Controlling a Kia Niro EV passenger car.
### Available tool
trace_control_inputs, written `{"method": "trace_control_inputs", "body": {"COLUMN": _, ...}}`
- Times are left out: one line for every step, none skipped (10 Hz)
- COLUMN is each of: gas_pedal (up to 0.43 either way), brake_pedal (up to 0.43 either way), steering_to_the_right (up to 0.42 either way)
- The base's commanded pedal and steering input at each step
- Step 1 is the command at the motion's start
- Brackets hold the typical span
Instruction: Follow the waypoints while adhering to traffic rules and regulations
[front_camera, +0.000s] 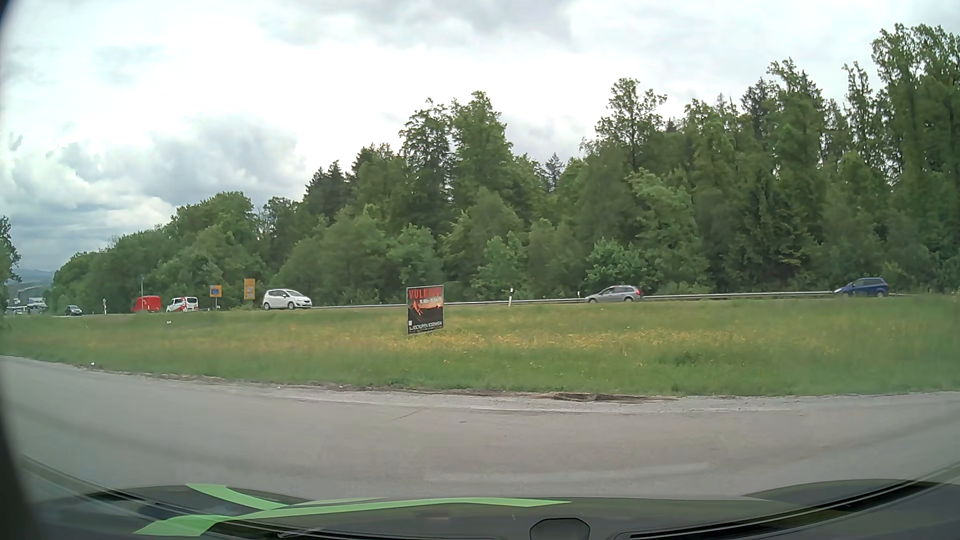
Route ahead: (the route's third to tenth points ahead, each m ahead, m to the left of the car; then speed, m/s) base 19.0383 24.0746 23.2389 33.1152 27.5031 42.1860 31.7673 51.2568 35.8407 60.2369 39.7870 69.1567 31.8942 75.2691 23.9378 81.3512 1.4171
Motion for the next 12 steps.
{"method": "trace_control_inputs", "body": {"gas_pedal": 0.000, "brake_pedal": 0.000, "steering_to_the_right": -0.144}}
{"method": "trace_control_inputs", "body": {"gas_pedal": 0.000, "brake_pedal": 0.000, "steering_to_the_right": -0.144}}
{"method": "trace_control_inputs", "body": {"gas_pedal": 0.000, "brake_pedal": 0.000, "steering_to_the_right": -0.148}}
{"method": "trace_control_inputs", "body": {"gas_pedal": 0.000, "brake_pedal": 0.000, "steering_to_the_right": -0.162}}
{"method": "trace_control_inputs", "body": {"gas_pedal": 0.000, "brake_pedal": 0.000, "steering_to_the_right": -0.176}}
{"method": "trace_control_inputs", "body": {"gas_pedal": 0.000, "brake_pedal": 0.000, "steering_to_the_right": -0.193}}
{"method": "trace_control_inputs", "body": {"gas_pedal": 0.000, "brake_pedal": 0.000, "steering_to_the_right": -0.213}}
{"method": "trace_control_inputs", "body": {"gas_pedal": 0.000, "brake_pedal": 0.000, "steering_to_the_right": -0.231}}
{"method": "trace_control_inputs", "body": {"gas_pedal": 0.000, "brake_pedal": 0.000, "steering_to_the_right": -0.250}}
{"method": "trace_control_inputs", "body": {"gas_pedal": 0.000, "brake_pedal": 0.000, "steering_to_the_right": -0.276}}
{"method": "trace_control_inputs", "body": {"gas_pedal": 0.000, "brake_pedal": 0.000, "steering_to_the_right": -0.288}}
{"method": "trace_control_inputs", "body": {"gas_pedal": 0.000, "brake_pedal": 0.000, "steering_to_the_right": -0.294}}
